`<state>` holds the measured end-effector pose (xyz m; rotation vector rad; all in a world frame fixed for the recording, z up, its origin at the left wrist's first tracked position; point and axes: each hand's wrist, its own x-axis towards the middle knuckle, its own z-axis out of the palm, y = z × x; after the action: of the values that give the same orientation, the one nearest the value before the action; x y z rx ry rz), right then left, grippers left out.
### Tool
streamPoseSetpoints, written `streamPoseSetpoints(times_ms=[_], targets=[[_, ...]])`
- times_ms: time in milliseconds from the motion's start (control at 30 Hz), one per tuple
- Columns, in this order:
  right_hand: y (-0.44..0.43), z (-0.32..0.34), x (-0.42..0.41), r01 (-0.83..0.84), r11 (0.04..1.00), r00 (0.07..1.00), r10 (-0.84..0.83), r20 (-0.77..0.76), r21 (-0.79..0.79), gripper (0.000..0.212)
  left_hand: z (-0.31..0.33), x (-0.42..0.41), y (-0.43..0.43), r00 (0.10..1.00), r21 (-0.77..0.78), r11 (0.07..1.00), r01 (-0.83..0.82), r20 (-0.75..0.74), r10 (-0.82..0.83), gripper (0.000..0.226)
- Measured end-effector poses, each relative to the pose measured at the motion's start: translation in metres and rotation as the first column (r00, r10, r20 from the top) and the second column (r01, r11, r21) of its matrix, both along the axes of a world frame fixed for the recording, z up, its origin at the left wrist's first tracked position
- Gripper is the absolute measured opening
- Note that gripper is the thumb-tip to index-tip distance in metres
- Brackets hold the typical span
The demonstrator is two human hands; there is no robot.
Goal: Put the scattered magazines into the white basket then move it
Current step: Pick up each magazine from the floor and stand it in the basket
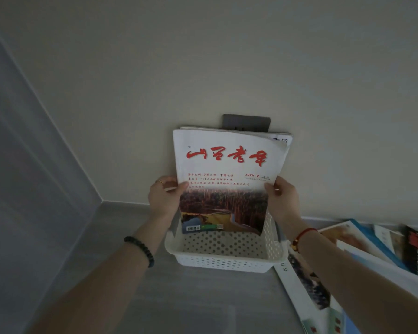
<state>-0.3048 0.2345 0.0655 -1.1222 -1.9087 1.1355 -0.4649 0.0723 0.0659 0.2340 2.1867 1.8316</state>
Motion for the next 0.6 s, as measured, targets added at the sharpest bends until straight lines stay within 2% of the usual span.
streamPoseSetpoints(times_ms=[133, 233, 367, 467, 600], targets=[[0.003, -0.003, -0.001, 0.109, 0.994, 0.994, -0.108, -0.018, 0.024, 0.010, -0.003, -0.006, 0.003, 1.000, -0.001, 1.000, 0.020, -0.012, -0.020, 0.037], [0.004, -0.004, -0.002, 0.174, 0.985, 0.982, -0.175, -0.066, -0.020, 0.010, -0.002, -0.007, 0.007, 0.997, 0.005, 0.998, 0.070, -0.025, -0.070, 0.029], [0.005, -0.006, -0.002, 0.253, 0.967, 0.957, -0.252, -0.143, -0.013, 0.016, 0.000, -0.006, 0.016, 0.999, 0.052, 0.998, 0.020, -0.045, -0.017, 0.019], [0.005, -0.008, -0.003, 0.215, 0.975, 0.969, -0.221, -0.111, -0.060, 0.033, -0.003, -0.006, 0.021, 0.999, 0.007, 1.000, 0.028, -0.032, -0.027, 0.020], [0.008, -0.009, -0.001, 0.148, 0.988, 0.988, -0.149, -0.037, -0.048, 0.024, -0.005, -0.006, 0.018, 0.997, -0.029, 0.999, 0.041, -0.057, -0.043, 0.028]])
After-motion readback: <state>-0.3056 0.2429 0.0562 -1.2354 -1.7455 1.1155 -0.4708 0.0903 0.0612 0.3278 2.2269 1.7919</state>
